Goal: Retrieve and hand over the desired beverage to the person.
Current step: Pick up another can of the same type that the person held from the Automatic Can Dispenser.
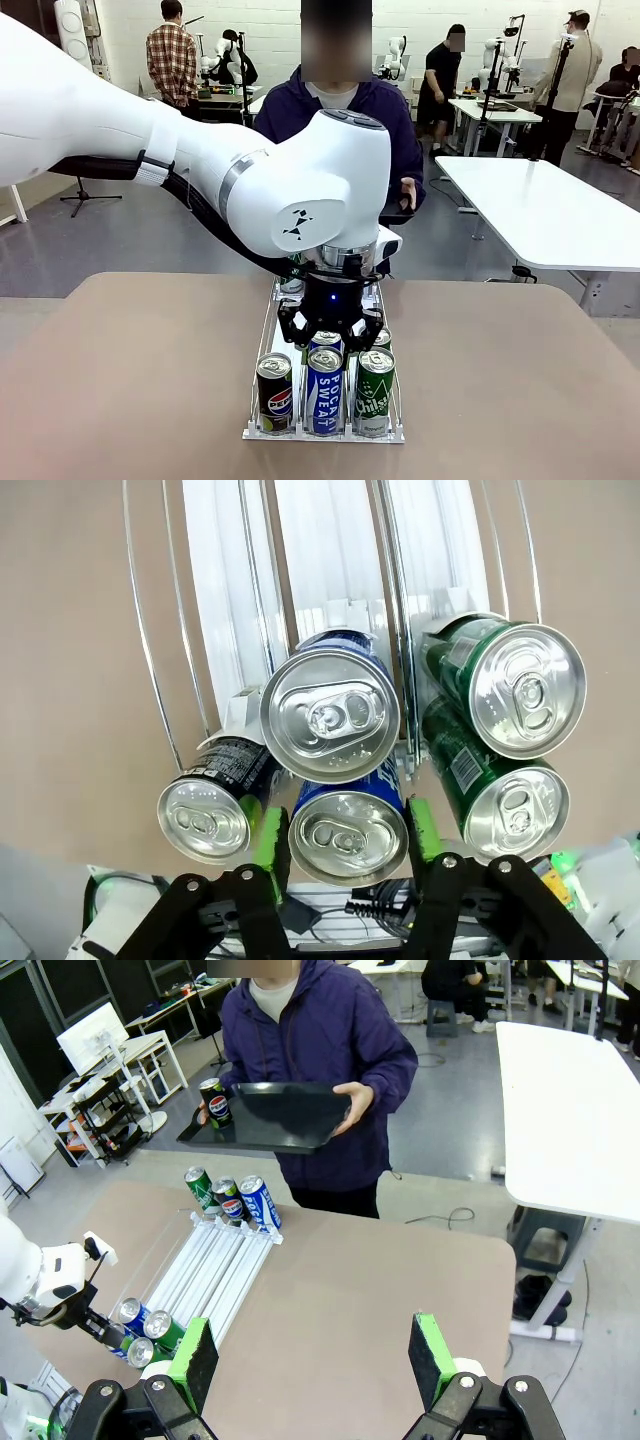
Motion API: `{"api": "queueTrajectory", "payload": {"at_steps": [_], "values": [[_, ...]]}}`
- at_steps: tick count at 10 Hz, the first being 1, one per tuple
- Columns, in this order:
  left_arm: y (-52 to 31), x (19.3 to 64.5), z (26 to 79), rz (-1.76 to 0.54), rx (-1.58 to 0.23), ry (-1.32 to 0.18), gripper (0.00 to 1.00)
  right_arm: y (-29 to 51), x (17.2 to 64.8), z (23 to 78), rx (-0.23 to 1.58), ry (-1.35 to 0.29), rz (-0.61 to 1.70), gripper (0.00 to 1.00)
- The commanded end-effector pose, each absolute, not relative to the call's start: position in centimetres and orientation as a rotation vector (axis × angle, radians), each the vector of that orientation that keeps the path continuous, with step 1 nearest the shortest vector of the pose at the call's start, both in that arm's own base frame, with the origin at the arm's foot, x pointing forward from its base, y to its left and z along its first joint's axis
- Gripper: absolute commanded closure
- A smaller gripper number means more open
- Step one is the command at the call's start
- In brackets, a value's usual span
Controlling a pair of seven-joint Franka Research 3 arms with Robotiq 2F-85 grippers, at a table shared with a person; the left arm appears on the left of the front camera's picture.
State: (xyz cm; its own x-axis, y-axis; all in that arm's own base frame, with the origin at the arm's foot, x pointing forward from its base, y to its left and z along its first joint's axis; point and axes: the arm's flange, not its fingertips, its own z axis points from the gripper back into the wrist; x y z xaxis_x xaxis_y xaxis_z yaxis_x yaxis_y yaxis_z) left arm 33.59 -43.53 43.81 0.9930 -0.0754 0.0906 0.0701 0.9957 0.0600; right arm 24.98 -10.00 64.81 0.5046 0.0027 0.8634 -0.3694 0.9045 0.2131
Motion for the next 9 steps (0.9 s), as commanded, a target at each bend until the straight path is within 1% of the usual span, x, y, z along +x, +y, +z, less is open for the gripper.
{"api": "queueTrajectory", "payload": {"at_steps": [1,3,4,6,9], "values": [[-43.8,33.8,43.8,-0.062,0.078,-0.065,1.00,-9.9,25.2,64.7,0.417,-1.024,0.240,0.00],[-43.4,33.3,45.4,-0.063,0.067,-0.097,1.00,-9.9,25.2,64.7,0.417,-1.024,0.240,0.00],[-42.7,32.3,47.9,-0.060,0.070,-0.123,0.46,-9.9,25.2,64.7,0.417,-1.024,0.240,0.00],[-40.5,29.8,54.3,-0.087,0.045,-0.169,0.46,-9.9,25.2,64.7,0.417,-1.024,0.240,0.00],[-37.2,28.5,64.1,-0.043,-0.067,-0.182,0.46,-9.9,25.2,64.7,0.417,-1.024,0.240,0.00]]}}
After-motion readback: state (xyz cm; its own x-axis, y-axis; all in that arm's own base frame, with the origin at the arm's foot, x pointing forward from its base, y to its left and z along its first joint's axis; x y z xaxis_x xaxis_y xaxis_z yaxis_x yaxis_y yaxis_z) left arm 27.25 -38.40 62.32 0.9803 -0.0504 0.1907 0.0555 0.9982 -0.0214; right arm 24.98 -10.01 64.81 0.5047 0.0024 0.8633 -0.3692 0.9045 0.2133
